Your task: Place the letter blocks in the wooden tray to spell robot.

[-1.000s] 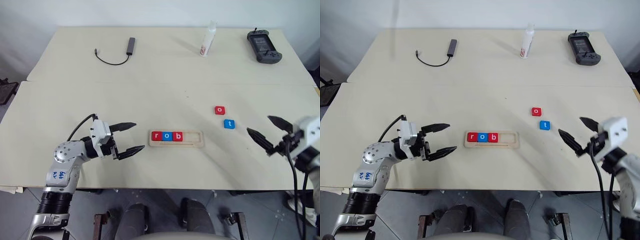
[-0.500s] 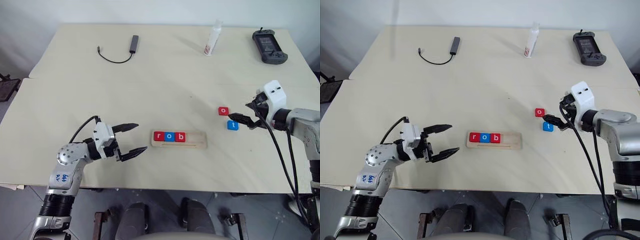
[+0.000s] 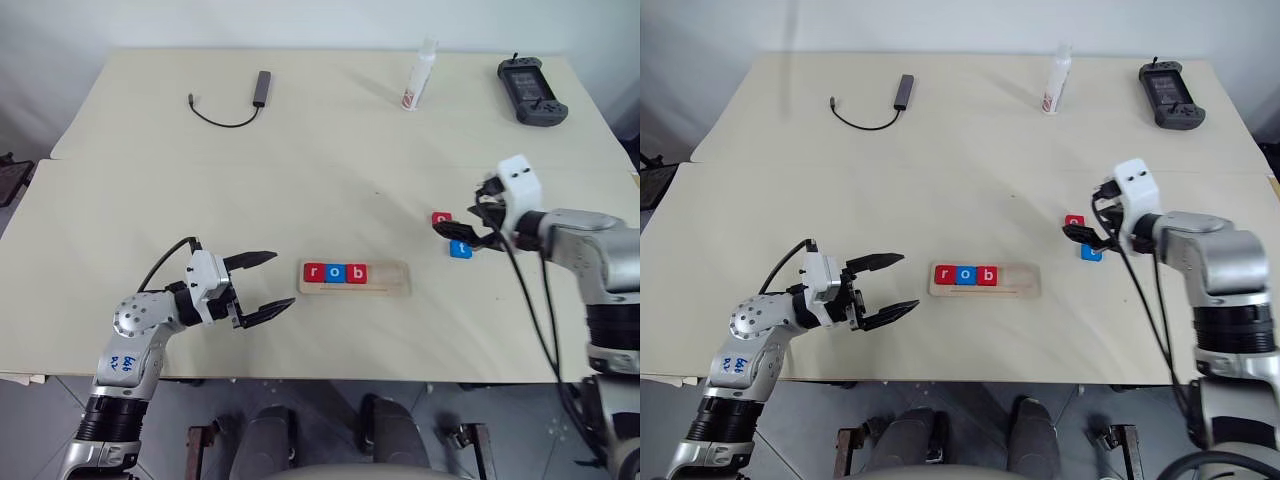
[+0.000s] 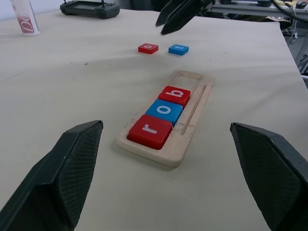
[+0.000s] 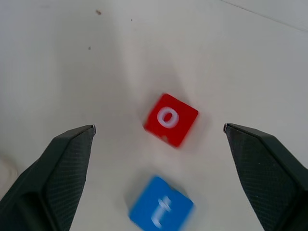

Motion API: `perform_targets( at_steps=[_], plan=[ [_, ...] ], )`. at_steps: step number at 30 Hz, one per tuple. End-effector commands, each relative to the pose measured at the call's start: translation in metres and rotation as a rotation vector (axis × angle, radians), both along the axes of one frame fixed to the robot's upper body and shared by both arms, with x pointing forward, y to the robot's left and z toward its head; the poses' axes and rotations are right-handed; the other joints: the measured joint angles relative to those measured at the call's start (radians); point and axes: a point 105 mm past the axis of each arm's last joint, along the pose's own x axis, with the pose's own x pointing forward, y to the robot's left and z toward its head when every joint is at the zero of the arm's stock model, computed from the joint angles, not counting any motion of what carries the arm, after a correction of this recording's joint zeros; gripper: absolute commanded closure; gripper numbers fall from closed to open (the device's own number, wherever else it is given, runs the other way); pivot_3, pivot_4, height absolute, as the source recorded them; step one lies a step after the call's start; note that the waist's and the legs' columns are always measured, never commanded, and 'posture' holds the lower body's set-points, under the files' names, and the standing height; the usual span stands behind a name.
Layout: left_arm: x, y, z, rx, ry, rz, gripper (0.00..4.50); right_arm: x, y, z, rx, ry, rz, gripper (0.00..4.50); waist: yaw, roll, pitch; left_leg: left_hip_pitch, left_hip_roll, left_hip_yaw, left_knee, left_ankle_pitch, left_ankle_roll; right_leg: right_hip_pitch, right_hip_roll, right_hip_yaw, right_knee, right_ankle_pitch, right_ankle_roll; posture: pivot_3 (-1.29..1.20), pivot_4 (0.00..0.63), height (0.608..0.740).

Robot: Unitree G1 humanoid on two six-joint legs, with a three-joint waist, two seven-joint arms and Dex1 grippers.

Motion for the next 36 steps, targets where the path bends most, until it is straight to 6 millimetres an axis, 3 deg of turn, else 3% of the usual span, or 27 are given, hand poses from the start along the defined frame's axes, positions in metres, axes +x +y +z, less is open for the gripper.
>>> perform_targets(
  at_steps=[1, 6, 9, 16, 22, 28, 36],
  plan=[
    [-0.001, -0.001, 0.008, -0.001, -0.041, 0.002, 0.0, 0.007, -0.01, -0.001, -0.013, -0.007, -0.094, 0.03, 0.006, 0.0, 0.0, 0.0, 0.0, 0.0, 0.0, 0.0, 0.0, 0.0, 0.0, 0.0, 0.0, 0.0, 0.0, 0.0, 0.15, 0.74],
    [-0.001, 0.0, 0.009, -0.002, -0.046, 0.008, 0.0, 0.017, -0.014, -0.011, 0.002, 0.007, -0.188, 0.03, 0.0, -0.001, 0.0, -0.001, -0.001, -0.001, 0.0, 0.0, 0.0, 0.0, -0.001, -0.001, -0.001, 0.0, 0.0, 0.0, 0.15, 0.74],
    [-0.001, 0.001, 0.009, -0.003, -0.048, 0.014, 0.0, 0.019, -0.013, -0.011, 0.007, 0.007, -0.209, 0.58, -0.001, -0.001, 0.0, 0.0, -0.001, -0.001, 0.0, 0.0, 0.0, 0.0, 0.0, -0.001, 0.0, 0.0, 0.0, 0.0, 0.15, 0.74],
    [-0.004, 0.001, 0.007, -0.007, -0.043, 0.023, 0.0, 0.019, -0.015, -0.01, 0.021, 0.002, -0.219, 3.02, -0.001, -0.001, 0.0, 0.0, -0.001, -0.001, 0.0, 0.0, 0.0, 0.0, 0.0, -0.001, 0.0, 0.0, 0.0, 0.0, 0.15, 0.74],
    [-0.004, -0.001, 0.006, -0.005, -0.042, 0.012, 0.0, 0.01, -0.014, 0.004, 0.028, -0.044, -0.189, 3.05, 0.0, -0.001, 0.0, 0.0, -0.001, -0.001, 0.0, 0.0, 0.0, 0.0, 0.0, 0.0, 0.0, 0.0, 0.0, 0.0, 0.15, 0.74],
    [-0.004, -0.003, 0.003, 0.003, -0.019, -0.03, 0.0, -0.027, -0.015, 0.016, 0.048, -0.034, -0.208, 3.05, 0.004, 0.0, 0.0, -0.001, -0.001, -0.001, 0.0, 0.0, 0.0, 0.0, 0.0, -0.001, -0.001, 0.0, 0.0, 0.0, 0.15, 0.74],
    [0.002, -0.013, -0.001, 0.003, 0.006, -0.114, 0.0, -0.093, -0.005, -0.025, 0.076, 0.076, -0.282, 3.05, 0.005, 0.0, 0.0, -0.001, -0.001, -0.001, 0.0, 0.0, 0.0, 0.0, 0.0, -0.001, -0.001, 0.0, 0.0, 0.0, 0.15, 0.74]
  ],
)
